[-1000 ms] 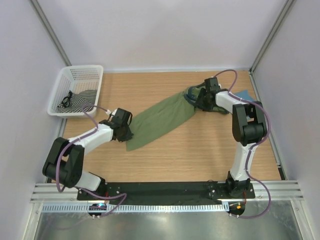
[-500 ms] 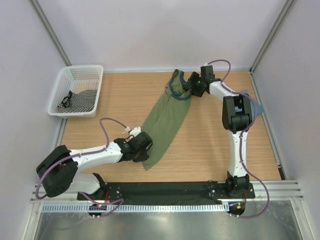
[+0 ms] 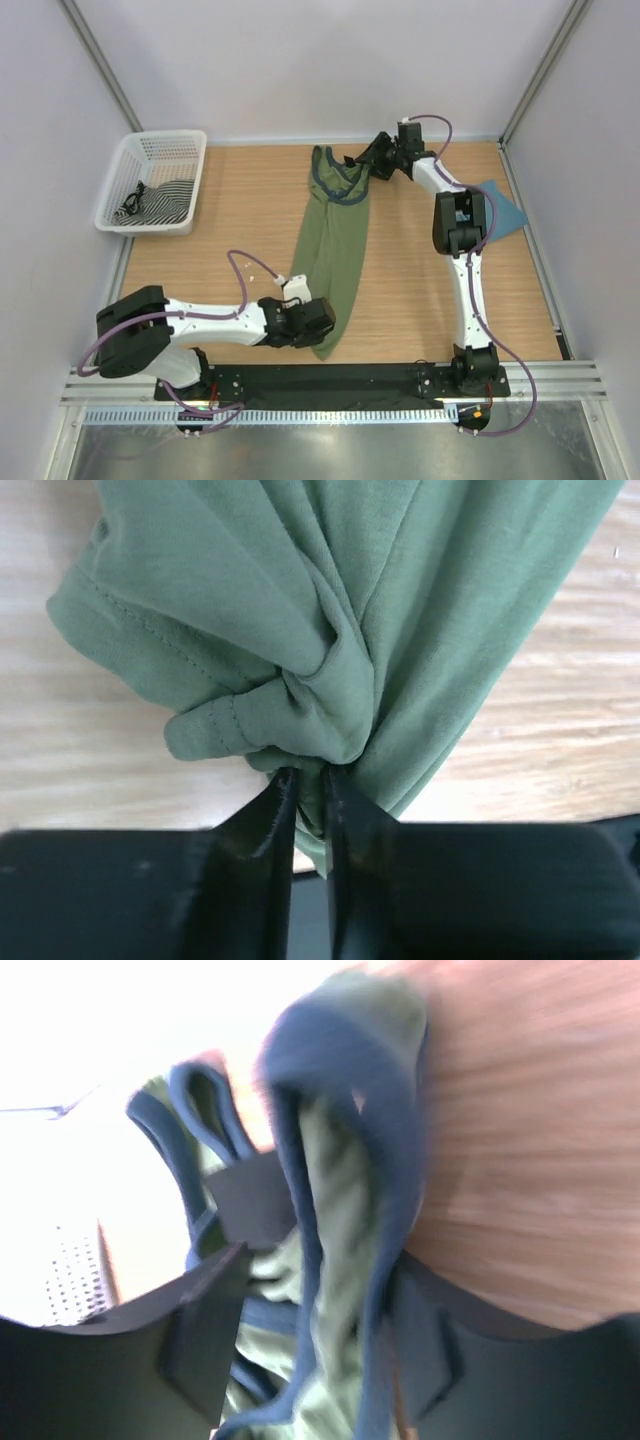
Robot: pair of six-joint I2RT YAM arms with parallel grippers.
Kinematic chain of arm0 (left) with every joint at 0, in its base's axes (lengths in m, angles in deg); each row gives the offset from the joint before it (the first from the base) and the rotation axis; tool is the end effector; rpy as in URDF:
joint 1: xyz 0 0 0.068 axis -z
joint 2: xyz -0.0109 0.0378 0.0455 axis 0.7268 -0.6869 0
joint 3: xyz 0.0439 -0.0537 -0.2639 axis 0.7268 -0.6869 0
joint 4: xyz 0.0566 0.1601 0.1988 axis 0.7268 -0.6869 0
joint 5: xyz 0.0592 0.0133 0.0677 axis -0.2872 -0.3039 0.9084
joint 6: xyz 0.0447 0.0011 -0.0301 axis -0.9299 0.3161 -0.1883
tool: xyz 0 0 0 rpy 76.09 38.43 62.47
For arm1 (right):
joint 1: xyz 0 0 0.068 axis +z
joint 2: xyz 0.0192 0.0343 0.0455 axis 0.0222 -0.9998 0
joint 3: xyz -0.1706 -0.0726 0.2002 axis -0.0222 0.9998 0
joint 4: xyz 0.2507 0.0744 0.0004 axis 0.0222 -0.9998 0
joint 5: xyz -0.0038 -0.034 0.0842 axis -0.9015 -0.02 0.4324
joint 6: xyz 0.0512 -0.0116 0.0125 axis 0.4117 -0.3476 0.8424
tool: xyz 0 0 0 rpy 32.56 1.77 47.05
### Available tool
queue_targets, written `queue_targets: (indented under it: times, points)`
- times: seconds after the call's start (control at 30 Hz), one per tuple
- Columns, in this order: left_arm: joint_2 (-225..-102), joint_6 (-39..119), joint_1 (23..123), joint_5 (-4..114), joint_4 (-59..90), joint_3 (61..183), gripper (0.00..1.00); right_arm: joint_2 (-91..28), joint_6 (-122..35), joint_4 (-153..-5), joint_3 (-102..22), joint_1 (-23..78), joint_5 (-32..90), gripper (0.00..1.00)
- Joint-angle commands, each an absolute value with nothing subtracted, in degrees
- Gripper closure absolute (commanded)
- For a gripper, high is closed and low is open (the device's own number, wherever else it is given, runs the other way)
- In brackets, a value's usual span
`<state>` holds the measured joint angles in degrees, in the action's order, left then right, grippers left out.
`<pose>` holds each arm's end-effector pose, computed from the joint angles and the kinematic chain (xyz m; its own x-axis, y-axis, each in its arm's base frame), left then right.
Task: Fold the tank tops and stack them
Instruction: Fold the tank top
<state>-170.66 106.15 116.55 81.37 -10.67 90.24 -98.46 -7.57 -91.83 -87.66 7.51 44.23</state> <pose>0.0965 -0.2319 0.1566 -0.8972 -0.2507 -0.3637 -0.1269 0.9350 -0.3313 0.5661 0.1017 0.1414 -0.7534 0.5113 -0.4135 0.0832 0.6979 0.7113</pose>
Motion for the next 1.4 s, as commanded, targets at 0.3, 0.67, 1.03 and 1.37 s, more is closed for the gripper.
queue_targets:
  times: [0.3, 0.67, 1.03, 1.37]
  points:
    - [-159.97, 123.92, 124.05, 89.43, -20.20, 83.48, 0.27, -100.81, -7.88, -93.60, -94.08, 9.10, 44.10, 0.33]
    - [-148.46, 113.86, 117.74, 92.70, -31.15, 83.75, 0.17, -94.05, -16.58, -104.58, -93.65, 9.01, 32.42, 0.15]
    - [-157.66, 84.75, 91.28, 82.33, -12.51, 91.91, 0.20, -71.76, -21.15, -103.98, -70.20, 9.10, 27.83, 0.09]
    - [-186.57, 71.82, 75.98, 70.19, -2.73, 118.51, 0.35, -57.31, -19.66, -95.54, -43.91, 9.45, 34.87, 0.45]
